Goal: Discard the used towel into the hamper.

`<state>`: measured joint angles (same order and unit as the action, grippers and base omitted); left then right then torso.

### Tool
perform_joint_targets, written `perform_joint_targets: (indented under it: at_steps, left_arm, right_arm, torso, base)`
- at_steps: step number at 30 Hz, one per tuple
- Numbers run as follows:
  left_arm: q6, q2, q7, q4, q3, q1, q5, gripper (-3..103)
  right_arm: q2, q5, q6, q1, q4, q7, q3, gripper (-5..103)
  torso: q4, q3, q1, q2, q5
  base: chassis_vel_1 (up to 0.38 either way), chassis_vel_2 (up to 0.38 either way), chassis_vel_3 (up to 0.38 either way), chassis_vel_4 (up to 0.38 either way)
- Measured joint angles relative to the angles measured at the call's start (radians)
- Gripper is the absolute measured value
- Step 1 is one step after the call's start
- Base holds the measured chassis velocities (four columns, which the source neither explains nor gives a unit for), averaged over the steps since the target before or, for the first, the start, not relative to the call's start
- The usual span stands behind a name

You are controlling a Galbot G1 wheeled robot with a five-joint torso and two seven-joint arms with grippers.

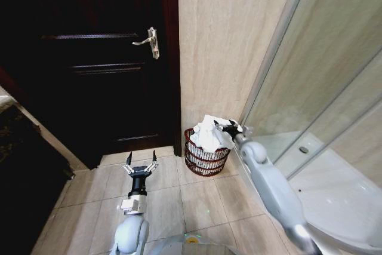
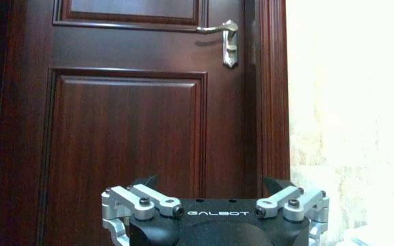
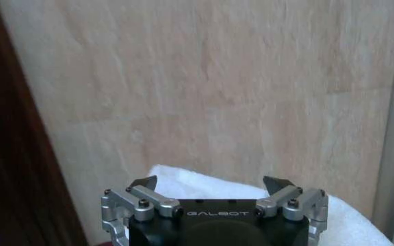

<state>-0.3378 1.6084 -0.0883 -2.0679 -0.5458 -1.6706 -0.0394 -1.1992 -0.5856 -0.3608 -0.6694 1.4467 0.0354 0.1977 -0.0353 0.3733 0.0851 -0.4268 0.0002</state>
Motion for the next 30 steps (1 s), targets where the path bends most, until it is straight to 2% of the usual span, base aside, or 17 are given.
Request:
perform_joint_targets:
  at_steps: [8, 10, 16, 19, 23, 25, 30]
  left_arm:
    - [-0.011, 0.000, -0.001, -0.025, -0.005, -0.020, -0.009, 100]
    - [-0.011, 0.000, -0.001, -0.042, -0.008, -0.027, -0.011, 100]
    - [-0.013, 0.000, -0.003, -0.065, -0.018, -0.034, -0.006, 100]
    - [-0.022, 0.000, -0.009, -0.067, -0.023, -0.040, 0.001, 100]
    - [-0.028, 0.000, -0.012, -0.066, -0.023, -0.043, 0.002, 100]
    - [-0.030, 0.000, -0.013, -0.066, -0.023, -0.044, 0.004, 100]
    - [-0.030, 0.000, -0.015, -0.065, -0.024, -0.041, 0.007, 100]
  right_arm:
    - [-0.018, -0.023, -0.023, 0.078, -0.135, -0.007, -0.033, 100]
    - [-0.022, -0.034, -0.081, 0.095, -0.175, -0.030, -0.035, 100]
    - [-0.029, -0.049, -0.155, 0.103, -0.218, -0.042, -0.035, 100]
    - [-0.030, -0.095, -0.247, 0.087, -0.183, -0.021, -0.030, 100]
    - [-0.031, -0.111, -0.301, 0.074, -0.147, 0.007, -0.031, 100]
    - [-0.022, -0.131, -0.356, 0.055, -0.081, 0.038, -0.039, 100]
    - [-0.006, -0.156, -0.377, 0.039, -0.015, 0.116, -0.071, 100]
  torso:
    - [0.0000, 0.000, 0.000, 0.000, -0.0004]
    - [0.0000, 0.000, 0.000, 0.000, -0.0001]
    - [0.0002, 0.000, 0.000, 0.000, 0.0000]
    - [0.0000, 0.000, 0.000, 0.000, -0.0003]
    - [0.0001, 0.000, 0.000, 0.000, -0.0003]
    - [-0.0001, 0.000, 0.000, 0.000, -0.0003]
    - [-0.0001, 0.000, 0.000, 0.000, -0.0003]
  base:
    - [0.000, 0.000, 0.000, 0.000]
    - [0.000, 0.000, 0.000, 0.000]
    - [0.000, 0.000, 0.000, 0.000]
    - [0.000, 0.000, 0.000, 0.000]
    - [0.000, 0.000, 0.000, 0.000]
    - [0.000, 0.000, 0.000, 0.000]
    - [0.000, 0.000, 0.000, 0.000]
